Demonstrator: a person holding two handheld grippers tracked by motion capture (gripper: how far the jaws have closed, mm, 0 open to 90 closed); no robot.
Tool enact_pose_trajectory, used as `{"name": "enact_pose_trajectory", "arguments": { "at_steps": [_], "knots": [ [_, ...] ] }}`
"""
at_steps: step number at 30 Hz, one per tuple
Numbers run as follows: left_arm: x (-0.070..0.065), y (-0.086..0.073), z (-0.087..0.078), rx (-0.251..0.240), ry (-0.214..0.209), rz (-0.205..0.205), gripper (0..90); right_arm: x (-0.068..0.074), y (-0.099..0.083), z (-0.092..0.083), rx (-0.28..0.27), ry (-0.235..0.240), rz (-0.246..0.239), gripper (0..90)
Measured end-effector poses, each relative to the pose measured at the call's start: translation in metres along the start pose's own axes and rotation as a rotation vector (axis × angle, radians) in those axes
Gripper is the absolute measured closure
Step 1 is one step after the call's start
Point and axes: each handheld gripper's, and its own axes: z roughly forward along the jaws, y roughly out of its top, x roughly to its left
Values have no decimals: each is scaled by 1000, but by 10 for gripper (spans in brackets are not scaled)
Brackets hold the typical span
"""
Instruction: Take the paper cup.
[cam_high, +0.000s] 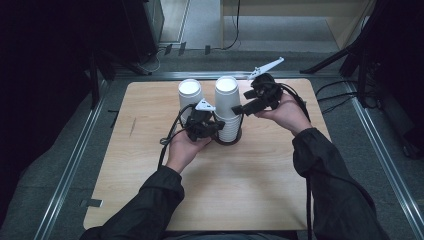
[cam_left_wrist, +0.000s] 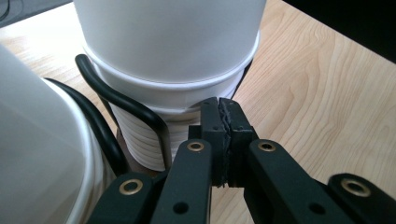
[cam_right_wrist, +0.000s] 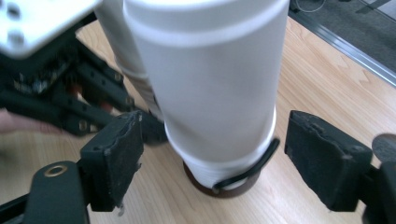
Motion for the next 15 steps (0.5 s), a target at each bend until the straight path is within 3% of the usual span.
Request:
{"name": "enact_pose_trajectory", "arguments": {
  "at_steps": [6, 11, 13, 15],
  "knots": [
    [0, 0, -1, 5, 8, -5, 897, -2, 31, 11, 62, 15, -28, 135],
    [0, 0, 0, -6, 0, -1, 896, 2, 47, 20, 96, 4, -43, 133],
    [-2, 0, 1, -7, 9, 14, 895, 8, 57, 24, 117, -15, -74, 133],
    [-2, 0, 1, -6, 8, 14, 895, 11, 62, 25, 104, -25, -84, 134]
  ]
}}
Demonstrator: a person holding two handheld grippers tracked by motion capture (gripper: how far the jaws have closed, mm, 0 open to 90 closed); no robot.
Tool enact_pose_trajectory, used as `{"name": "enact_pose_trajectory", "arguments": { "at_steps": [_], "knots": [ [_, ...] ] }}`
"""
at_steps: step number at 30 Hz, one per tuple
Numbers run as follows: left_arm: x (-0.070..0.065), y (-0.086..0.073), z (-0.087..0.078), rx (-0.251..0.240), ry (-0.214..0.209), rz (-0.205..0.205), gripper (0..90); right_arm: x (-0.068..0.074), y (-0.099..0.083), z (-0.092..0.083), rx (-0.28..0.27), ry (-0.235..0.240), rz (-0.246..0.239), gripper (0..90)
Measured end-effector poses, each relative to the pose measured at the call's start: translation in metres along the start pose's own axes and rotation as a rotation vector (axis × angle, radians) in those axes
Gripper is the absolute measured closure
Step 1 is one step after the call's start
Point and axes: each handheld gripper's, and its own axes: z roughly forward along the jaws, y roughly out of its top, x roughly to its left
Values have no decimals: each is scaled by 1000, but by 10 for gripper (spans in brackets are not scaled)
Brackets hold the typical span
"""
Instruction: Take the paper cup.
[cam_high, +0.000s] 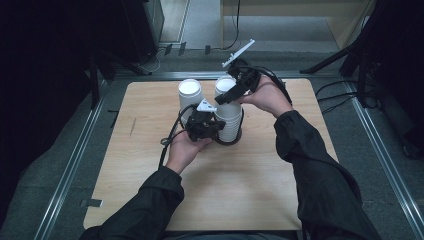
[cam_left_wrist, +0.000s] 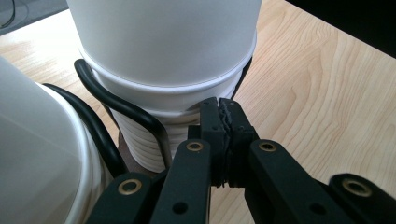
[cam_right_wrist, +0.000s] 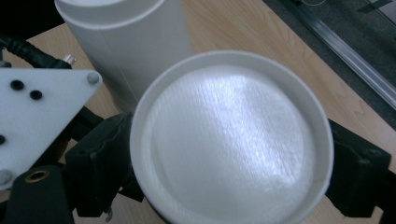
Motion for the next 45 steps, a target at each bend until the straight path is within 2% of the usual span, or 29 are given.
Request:
{"name": "enact_pose_trajectory", "arguments": {
  "at_steps": [4, 8, 9, 12, 14, 17, 24, 25, 27, 36, 41, 45],
  "knots": [
    [0, 0, 0, -1, 2, -2, 891, 4, 7, 0, 8, -42, -16, 196],
    [0, 0, 0, -1, 2, -4, 888, 4, 8, -2, -4, -59, -26, 244],
    [1, 0, 0, -1, 1, -6, 887, 6, 9, -3, -6, -72, -45, 251],
    [1, 0, 0, 0, 0, -8, 885, 6, 9, -4, -10, -72, -46, 255],
    [1, 0, -1, 1, 1, -7, 878, 6, 10, -8, -39, -69, -36, 257],
    [1, 0, -1, 1, -2, -7, 873, 6, 12, -12, -35, -68, -37, 257],
    [1, 0, -1, 8, -5, -10, 859, 9, 23, -34, -45, -76, -27, 258],
    [1, 0, -1, 12, -6, -6, 856, 10, 27, -42, -47, -80, -22, 258],
    [1, 0, -1, 13, -9, -10, 852, 11, 28, -44, -49, -82, -22, 258],
    [3, -1, -2, 7, -23, -12, 824, 24, 44, -84, -72, -101, -50, 259],
    [4, -1, -2, 9, -38, -24, 799, 27, 41, -98, -67, -92, -52, 259],
    [5, -1, -5, 7, -53, -33, 776, 30, 28, -105, -54, -73, -56, 259]
  ]
}}
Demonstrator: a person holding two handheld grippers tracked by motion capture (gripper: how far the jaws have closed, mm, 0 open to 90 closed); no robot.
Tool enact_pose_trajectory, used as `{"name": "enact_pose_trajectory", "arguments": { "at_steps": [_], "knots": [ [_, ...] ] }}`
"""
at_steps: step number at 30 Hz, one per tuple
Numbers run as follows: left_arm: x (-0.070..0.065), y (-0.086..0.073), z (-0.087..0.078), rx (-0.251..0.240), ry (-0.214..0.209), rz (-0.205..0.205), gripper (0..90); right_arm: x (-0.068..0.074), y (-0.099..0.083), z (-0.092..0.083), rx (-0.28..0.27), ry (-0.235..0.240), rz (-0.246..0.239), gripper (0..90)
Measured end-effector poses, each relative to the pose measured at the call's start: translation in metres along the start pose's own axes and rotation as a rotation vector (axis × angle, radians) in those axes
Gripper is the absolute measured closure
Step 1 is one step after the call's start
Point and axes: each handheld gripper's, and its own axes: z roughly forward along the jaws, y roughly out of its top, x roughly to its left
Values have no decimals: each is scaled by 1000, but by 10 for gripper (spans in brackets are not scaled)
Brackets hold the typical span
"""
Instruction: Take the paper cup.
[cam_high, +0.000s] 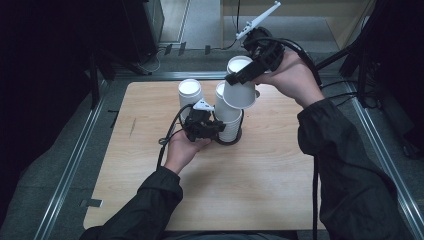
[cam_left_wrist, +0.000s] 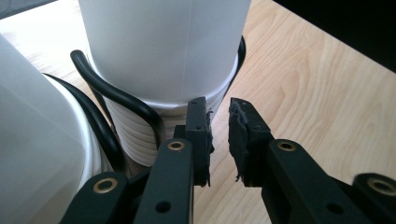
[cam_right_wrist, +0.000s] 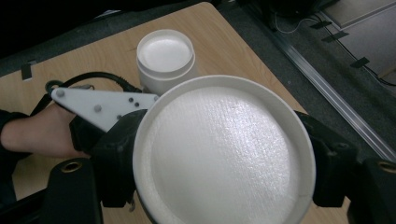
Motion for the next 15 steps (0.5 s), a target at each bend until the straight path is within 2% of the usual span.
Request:
{"name": "enact_pose_trajectory", "arguments": {
  "at_steps": [5, 6, 10, 15],
  "knots": [
    [-2, 0, -5, -5, -22, 11, 732, 4, -14, -6, 2, 16, -3, 257],
    [-2, 0, -6, -3, -22, 14, 726, 7, -20, -9, -7, 19, -15, 258],
    [-5, -1, -10, 1, -36, 24, 698, 12, -32, -16, -19, 29, -15, 258],
    [-8, -3, -16, -13, -60, 39, 636, 16, -42, -20, -7, 27, -26, 258]
  ]
}}
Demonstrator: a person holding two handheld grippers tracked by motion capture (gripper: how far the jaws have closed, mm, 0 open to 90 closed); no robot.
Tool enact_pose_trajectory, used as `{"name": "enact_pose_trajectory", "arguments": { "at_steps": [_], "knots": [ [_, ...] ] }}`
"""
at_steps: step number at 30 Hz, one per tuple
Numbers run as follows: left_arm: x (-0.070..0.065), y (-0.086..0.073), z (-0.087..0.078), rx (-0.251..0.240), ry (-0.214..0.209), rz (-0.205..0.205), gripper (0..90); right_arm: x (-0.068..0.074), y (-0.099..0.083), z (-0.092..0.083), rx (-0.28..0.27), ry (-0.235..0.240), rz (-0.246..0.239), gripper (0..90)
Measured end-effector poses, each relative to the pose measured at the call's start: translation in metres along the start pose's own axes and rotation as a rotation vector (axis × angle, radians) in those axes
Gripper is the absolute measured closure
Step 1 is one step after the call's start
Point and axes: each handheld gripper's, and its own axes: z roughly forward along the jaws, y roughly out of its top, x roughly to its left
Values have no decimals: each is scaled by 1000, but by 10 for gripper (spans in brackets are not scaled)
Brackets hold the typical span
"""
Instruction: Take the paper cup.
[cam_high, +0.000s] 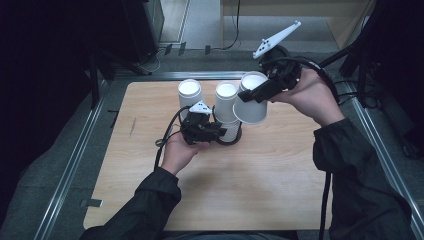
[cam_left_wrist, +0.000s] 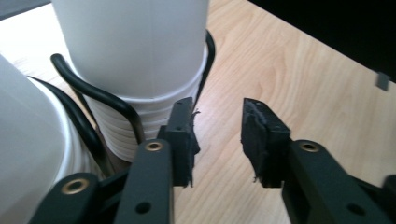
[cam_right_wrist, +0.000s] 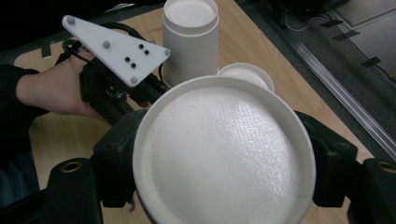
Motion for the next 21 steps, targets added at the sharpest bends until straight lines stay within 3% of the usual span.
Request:
{"name": "enact_pose_trajectory", "arguments": {
  "at_steps": [10, 21],
  "knots": [
    [1, -12, -13, -22, -6, 55, 422, 5, -37, 7, 22, 38, 23, 258],
    [5, -27, -19, -10, -53, 53, 293, 13, -74, 22, 4, 72, 41, 258]
  ]
}}
